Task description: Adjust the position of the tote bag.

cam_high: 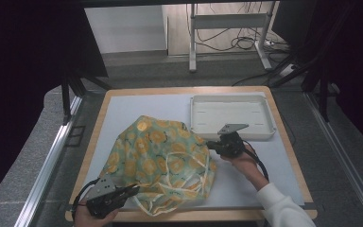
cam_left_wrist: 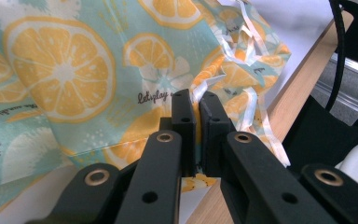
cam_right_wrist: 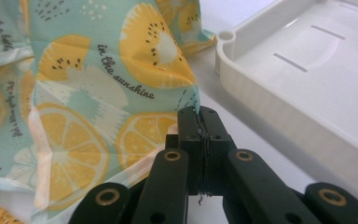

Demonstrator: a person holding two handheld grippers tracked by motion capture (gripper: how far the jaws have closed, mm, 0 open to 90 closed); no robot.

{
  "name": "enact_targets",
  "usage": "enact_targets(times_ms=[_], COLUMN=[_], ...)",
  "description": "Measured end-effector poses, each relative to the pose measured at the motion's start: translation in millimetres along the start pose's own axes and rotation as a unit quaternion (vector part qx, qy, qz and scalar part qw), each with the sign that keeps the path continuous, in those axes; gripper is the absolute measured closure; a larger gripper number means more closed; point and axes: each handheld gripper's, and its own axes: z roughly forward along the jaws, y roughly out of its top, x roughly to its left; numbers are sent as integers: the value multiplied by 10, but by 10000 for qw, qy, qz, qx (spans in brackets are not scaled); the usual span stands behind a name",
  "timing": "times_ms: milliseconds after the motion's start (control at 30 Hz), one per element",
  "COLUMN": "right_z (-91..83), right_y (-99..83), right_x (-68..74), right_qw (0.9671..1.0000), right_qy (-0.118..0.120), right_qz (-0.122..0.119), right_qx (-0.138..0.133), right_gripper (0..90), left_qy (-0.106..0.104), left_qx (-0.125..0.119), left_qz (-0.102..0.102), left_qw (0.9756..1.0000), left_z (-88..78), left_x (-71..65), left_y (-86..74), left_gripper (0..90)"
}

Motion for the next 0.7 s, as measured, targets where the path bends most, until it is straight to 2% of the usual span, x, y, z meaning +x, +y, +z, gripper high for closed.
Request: enact_targets(times_ms=[333,433,700], right_z=[-368,-456,-523], right_y=[-43,-48,-126], right_x=[38,63,203], right_qw=[9994,9990,9985], right_qy=[-25,31,288], right_qz=[17,7,78], right_qx=[-357,-444,-465], right_gripper=[882,882,883], left_qy=[148,207,465], left_qx=[-209,-263,-337], left_qz=[-97,-129,-251], left_qw=[9996,9994,9980], left_z=[-99,-132,-193], left_x=[57,82,198], left_y=[21,27,40], left_gripper=[871,871,872])
